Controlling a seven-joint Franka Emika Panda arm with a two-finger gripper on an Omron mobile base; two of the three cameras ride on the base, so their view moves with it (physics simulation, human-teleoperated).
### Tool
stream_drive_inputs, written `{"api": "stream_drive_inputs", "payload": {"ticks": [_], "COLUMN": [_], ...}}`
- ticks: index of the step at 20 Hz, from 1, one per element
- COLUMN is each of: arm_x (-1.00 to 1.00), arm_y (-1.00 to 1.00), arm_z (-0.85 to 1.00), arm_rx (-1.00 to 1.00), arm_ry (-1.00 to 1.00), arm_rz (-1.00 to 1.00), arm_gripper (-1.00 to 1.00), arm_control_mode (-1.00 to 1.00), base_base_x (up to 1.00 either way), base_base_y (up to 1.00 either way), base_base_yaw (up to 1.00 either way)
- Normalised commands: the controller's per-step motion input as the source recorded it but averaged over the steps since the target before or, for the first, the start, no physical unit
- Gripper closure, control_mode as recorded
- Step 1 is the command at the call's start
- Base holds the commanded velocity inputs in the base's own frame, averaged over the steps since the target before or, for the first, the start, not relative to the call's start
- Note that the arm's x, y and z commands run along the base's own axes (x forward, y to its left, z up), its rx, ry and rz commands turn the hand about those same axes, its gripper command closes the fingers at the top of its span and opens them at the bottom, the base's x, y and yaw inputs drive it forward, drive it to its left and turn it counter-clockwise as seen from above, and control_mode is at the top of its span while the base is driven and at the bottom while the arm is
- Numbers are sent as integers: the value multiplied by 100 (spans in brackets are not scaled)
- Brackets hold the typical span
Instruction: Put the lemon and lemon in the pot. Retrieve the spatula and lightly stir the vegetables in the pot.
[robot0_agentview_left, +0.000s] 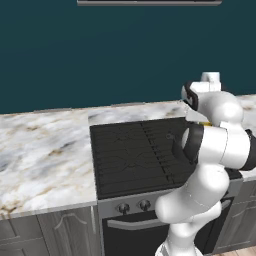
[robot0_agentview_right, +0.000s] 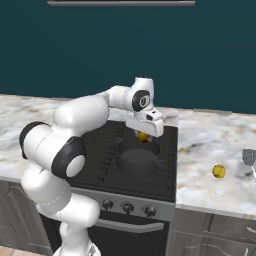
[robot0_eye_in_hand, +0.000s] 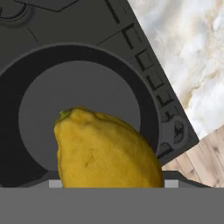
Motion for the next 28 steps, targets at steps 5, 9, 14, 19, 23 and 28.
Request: {"api": "stream_drive_inputs", "payload": {"ticks": [5,9,14,19,23,28], "arm_x": [0,0,0,0,0,12], "arm_y": [0,0,5,11,6,8], "arm_z": [-27,-30,-44,-26,-1,0], "arm_rx": [11,6,1,0,0,0], "arm_ry": [0,0,0,0,-1,0], "arm_rz": [8,8,7,3,1,0], "arm_gripper": [100,100,100,100,100,100], "arm_control_mode": [-100,-100,-100,-100,-100,-100], "base_base_x": [0,0,0,0,0,0], "base_base_y": [0,0,0,0,0,0], "base_base_yaw": [0,0,0,0,0,0]}}
